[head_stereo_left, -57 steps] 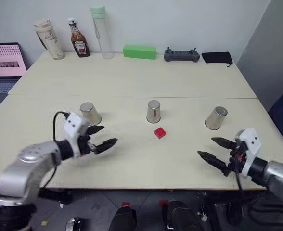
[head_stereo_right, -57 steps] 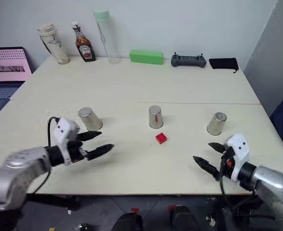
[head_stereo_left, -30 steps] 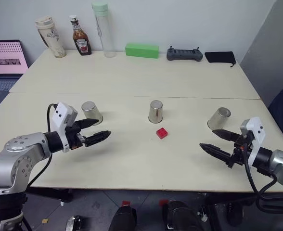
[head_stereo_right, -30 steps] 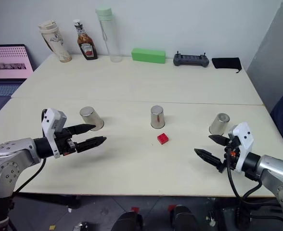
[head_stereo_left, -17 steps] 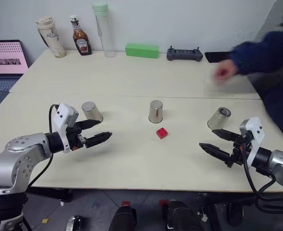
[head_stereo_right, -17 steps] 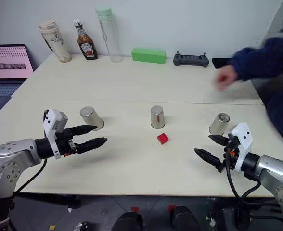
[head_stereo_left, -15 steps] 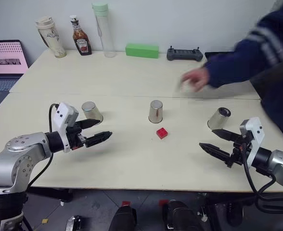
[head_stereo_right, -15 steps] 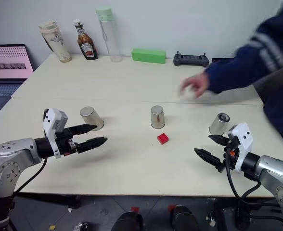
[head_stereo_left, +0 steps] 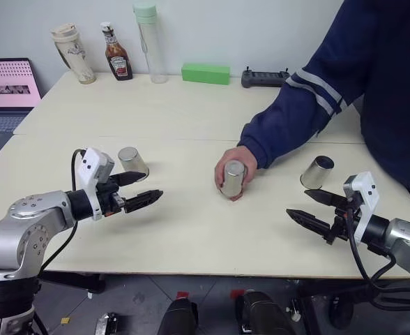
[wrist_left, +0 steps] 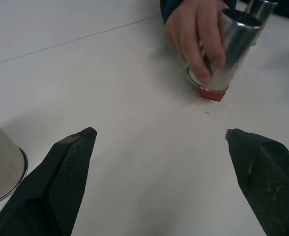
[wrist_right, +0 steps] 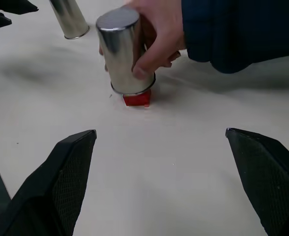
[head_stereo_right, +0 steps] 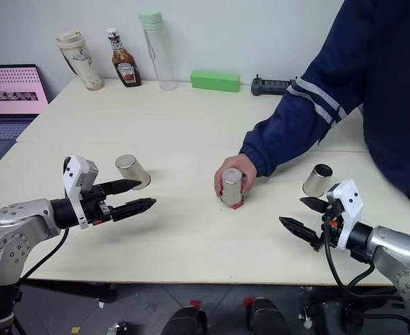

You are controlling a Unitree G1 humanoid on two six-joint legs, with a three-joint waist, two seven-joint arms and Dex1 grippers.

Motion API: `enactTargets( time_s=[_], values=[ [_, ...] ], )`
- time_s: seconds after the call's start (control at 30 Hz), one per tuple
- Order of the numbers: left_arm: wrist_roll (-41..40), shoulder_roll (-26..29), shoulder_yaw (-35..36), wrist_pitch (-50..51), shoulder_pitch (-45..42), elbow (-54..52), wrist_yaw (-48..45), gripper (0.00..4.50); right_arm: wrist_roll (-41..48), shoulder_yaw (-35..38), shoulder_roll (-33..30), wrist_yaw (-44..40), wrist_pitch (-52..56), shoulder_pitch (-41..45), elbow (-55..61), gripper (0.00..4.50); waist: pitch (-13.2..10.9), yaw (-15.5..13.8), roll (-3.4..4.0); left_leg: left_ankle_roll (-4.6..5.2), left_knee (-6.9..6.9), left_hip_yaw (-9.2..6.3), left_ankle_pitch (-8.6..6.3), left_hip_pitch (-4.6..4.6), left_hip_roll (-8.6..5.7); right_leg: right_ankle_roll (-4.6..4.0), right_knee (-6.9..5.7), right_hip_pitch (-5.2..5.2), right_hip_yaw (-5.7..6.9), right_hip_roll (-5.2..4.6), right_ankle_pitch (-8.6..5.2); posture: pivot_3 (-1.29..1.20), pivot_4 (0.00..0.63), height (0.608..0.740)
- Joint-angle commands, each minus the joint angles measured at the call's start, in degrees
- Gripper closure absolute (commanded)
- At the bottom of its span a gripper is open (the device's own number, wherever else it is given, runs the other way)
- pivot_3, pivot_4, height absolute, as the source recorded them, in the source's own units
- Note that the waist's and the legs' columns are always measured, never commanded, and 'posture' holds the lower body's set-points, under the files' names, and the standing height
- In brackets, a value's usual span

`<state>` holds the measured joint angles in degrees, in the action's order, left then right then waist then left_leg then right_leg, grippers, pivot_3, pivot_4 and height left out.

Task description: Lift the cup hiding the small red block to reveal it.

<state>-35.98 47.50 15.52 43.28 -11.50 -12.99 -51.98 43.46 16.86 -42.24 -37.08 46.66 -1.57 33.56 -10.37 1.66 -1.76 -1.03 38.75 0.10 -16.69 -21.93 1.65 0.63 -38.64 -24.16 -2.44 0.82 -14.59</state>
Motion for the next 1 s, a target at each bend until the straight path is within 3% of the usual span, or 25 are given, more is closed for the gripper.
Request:
enactTargets(
  time_s=[0.03, 1.0],
  values=[
    [-0.58, 0.26, 0.52, -0.73, -0.65, -0.92, -0.21, 0.0, 0.56, 0.84, -0.33, 0.1, -0.61, 0.67, 0.64, 0.03, 0.0, 0.0, 0.0, 0.0, 0.0, 0.0, 0.0, 0.0, 0.0, 0.0, 0.0, 0.0, 0.0, 0.0, 0.0, 0.0, 0.15, 0.74],
    [0.32, 0.6, -0.35, -2.39, -1.02, 0.71, -0.76, 0.0, 0.14, 0.61, 0.24, 0.37, -1.27, 0.53, 0.09, 0.03, 0.0, 0.0, 0.0, 0.0, 0.03, 0.01, 0.0, 0.03, -0.01, 0.0, -0.09, 0.0, -0.01, 0.0, 0.0, 0.0, 0.15, 0.74]
  ],
)
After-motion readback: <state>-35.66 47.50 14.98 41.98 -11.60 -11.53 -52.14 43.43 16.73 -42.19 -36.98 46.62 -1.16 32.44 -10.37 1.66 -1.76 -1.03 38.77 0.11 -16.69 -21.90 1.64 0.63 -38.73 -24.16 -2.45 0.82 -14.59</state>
